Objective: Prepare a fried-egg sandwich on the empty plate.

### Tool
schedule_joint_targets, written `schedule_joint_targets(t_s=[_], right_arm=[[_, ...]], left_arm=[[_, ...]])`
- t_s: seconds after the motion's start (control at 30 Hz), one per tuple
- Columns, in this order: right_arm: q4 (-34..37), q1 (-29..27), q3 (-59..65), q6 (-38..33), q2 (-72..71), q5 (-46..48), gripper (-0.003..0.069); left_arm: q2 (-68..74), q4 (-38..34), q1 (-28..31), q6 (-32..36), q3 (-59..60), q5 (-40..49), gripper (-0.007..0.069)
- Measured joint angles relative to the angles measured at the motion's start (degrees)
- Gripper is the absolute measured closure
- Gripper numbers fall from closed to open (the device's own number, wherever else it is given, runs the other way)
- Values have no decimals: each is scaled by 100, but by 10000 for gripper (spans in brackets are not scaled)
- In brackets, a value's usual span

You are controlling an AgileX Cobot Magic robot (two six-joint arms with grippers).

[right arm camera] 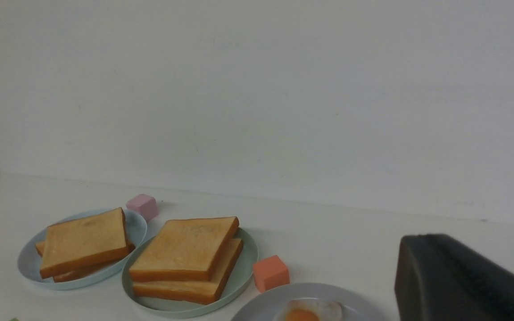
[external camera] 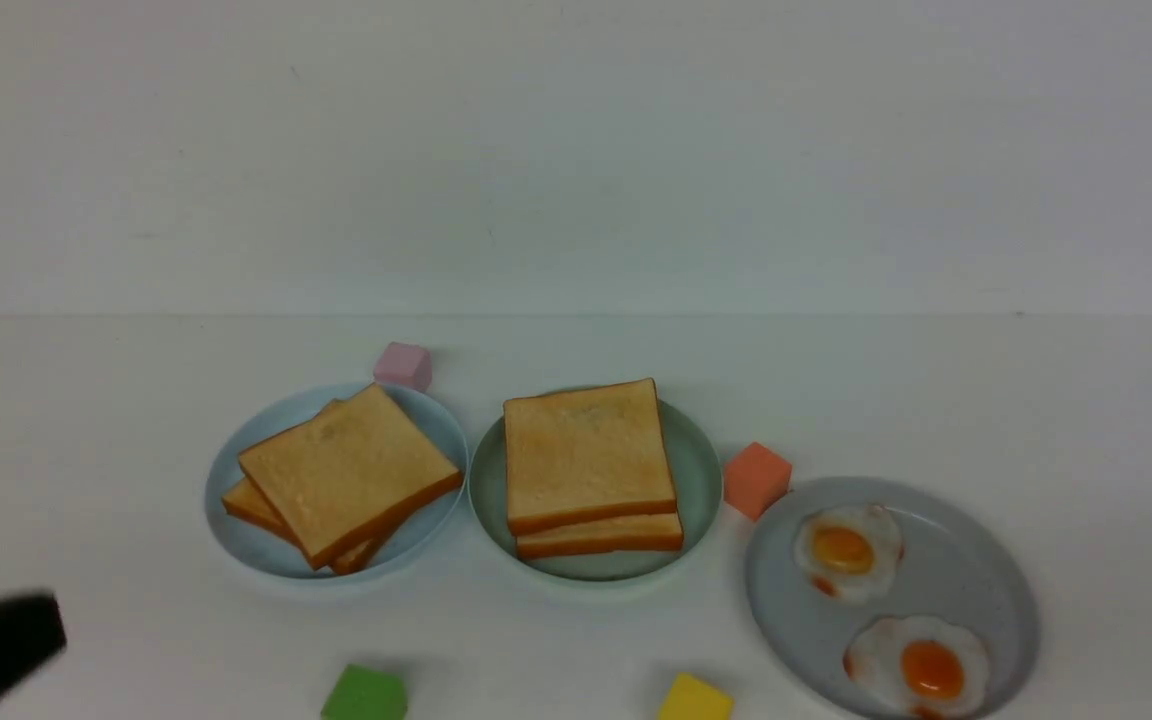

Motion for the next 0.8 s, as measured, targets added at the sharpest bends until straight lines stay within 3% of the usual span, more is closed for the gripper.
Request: schedule_joint_targets(t_s=[0.13, 0.23, 0.43, 0.8], right_arm=[[0, 0, 0, 0, 0, -5, 656], [0, 0, 0, 0, 0, -11, 656], [0, 0, 0, 0, 0, -16, 653], [-11, 0, 6, 0, -2, -35, 651]], left_arm=[[-409, -58, 411, 336, 815, -1741, 630], [-943, -175, 1006, 700, 1337, -2170, 627], [-1973, 192, 1928, 1162, 2330, -1815, 622], [-2282, 613, 1982, 1197, 3117, -522, 613]])
